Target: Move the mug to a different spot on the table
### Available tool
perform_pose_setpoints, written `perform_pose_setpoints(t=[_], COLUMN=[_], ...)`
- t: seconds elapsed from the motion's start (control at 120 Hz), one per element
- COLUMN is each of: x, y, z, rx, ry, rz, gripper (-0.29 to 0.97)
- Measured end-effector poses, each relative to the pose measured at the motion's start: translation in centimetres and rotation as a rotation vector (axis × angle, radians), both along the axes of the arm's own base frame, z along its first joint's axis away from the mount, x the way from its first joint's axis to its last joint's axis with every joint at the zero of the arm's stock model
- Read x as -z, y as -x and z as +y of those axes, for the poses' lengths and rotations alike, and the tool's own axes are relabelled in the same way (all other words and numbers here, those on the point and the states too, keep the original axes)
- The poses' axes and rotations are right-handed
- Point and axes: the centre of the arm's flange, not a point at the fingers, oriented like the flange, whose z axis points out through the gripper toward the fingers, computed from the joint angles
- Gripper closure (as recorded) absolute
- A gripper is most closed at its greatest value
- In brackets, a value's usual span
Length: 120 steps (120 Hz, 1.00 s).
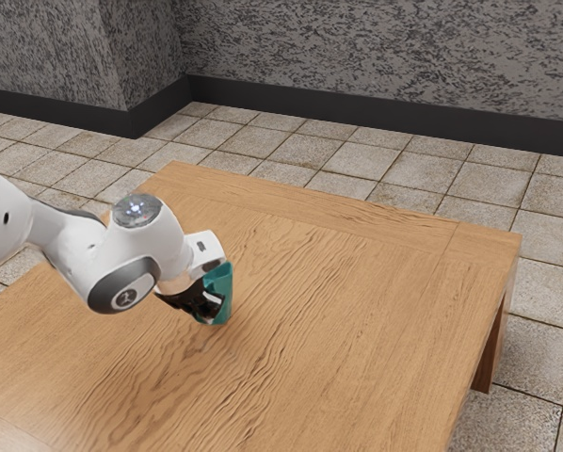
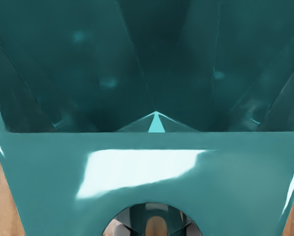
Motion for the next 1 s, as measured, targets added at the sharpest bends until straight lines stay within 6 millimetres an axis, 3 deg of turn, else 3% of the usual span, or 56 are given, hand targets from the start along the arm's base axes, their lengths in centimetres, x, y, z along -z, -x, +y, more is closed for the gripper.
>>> perform_pose_setpoints(t=[0.3, 0.5, 0.583, 0.667, 0.8, 0.892, 1.0], x=[1.7, 1.7, 0.3, -4.5, -15.8, -26.8, -35.0], y=[0.2, 0.2, 0.2, 0.3, 0.6, -3.6, -7.7], z=[-1.0, -1.5, -1.5, -1.3, 0.5, 2.7, 8.5], rx=[0.022, 0.037, 0.038, 0.029, -0.041, -0.129, -0.235], ry=[-0.011, -0.011, -0.006, 0.007, 0.038, 0.096, 0.149], rz=[0.034, 0.033, 0.014, -0.036, -0.105, -0.141, -0.098], gripper=[0.66, 0.32, 0.22, 0.16, 0.09, 0.07, 0.05])
